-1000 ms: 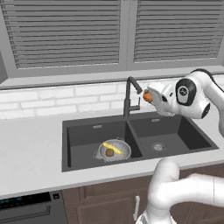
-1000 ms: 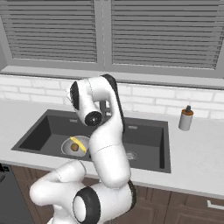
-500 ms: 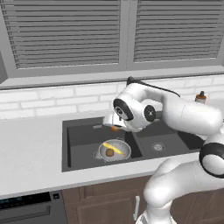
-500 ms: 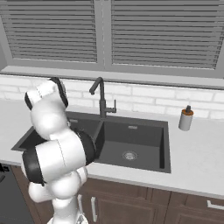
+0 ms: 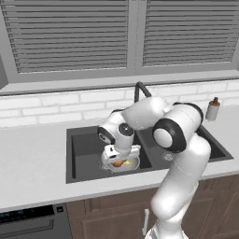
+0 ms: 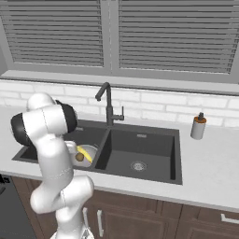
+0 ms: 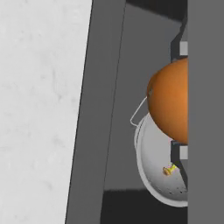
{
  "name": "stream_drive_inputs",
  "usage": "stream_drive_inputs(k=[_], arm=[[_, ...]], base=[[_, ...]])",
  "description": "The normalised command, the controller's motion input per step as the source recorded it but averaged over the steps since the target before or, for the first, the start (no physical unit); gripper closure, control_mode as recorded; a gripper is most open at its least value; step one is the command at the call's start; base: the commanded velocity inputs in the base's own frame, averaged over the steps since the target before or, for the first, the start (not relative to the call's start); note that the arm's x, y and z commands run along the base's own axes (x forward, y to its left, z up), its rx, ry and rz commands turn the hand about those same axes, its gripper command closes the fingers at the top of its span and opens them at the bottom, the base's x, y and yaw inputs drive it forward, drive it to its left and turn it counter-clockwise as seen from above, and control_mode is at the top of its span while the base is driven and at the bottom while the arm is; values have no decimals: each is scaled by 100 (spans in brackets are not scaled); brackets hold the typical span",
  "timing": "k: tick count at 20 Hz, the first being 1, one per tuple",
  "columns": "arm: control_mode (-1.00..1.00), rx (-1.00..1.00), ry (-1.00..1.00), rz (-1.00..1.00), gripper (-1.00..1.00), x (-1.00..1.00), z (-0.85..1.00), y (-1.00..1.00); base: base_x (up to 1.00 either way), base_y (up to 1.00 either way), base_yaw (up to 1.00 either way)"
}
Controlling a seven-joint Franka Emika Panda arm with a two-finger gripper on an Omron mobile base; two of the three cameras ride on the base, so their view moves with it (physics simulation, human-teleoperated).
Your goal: Put the colander in the sink, put the kiwi, banana, tangerine in the colander, and turn on the sink faucet and pour water over the colander.
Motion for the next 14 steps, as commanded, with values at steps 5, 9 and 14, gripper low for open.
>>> stream_drive_inputs(k=[5,9,14], arm=[[-100,-27,52,0,100,66,1,-50],[-100,-15,23,0,100,83,3,-41],[-100,-14,1,0,100,98,-4,-1]], base=[[0,0,0],[0,0,0],[0,0,0]])
